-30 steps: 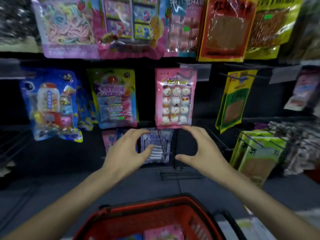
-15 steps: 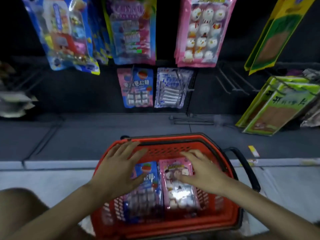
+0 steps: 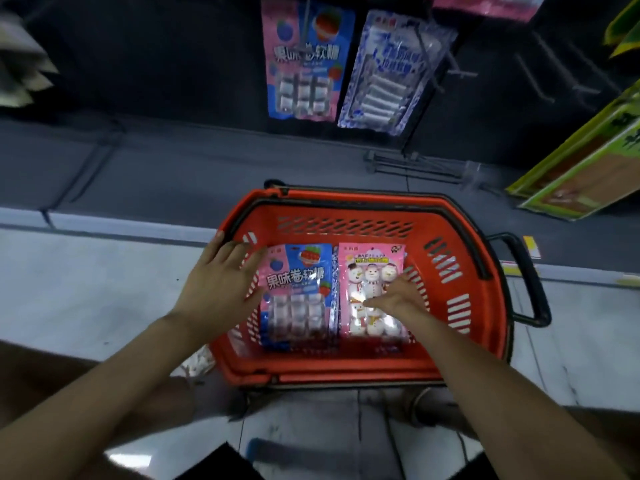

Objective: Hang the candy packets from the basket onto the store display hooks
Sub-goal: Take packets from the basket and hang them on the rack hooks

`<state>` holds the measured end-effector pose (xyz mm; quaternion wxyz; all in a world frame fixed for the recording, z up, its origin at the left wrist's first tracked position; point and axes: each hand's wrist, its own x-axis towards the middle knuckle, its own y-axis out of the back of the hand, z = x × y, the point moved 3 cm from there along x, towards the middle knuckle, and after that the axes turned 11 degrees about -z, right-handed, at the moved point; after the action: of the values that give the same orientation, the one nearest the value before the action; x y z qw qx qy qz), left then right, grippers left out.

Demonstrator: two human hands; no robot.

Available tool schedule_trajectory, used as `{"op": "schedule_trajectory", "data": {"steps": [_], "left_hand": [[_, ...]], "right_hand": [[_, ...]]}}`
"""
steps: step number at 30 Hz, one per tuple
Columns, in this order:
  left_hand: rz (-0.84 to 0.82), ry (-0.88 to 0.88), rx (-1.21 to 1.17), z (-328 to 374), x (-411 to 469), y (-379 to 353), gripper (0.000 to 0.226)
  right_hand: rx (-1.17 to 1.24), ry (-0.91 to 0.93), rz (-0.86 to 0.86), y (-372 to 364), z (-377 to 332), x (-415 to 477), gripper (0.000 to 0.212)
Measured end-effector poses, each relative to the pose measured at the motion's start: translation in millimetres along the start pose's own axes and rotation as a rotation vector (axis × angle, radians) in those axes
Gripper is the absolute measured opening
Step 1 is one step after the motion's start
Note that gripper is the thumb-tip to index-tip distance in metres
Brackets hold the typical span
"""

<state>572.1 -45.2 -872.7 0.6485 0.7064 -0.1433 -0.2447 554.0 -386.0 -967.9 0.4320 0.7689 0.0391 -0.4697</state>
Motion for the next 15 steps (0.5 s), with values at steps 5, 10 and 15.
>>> {"op": "schedule_trajectory", "data": {"steps": [5,10,15], "left_hand": [[-0.032,0.004,0.020,6,1,-7,0.067],[-0.056,0.030,0.044,8,4,-10,0.063],[-0.027,0.040,0.028,14,8,-8,0.062]], "right_hand": [[0.033,0.014,0.109,5,3,-3,0.124],[0.040,0.136,0.235,35,10,-21,0.079],[0.179,0.331,0.277,63,19,-51,0.052]]}}
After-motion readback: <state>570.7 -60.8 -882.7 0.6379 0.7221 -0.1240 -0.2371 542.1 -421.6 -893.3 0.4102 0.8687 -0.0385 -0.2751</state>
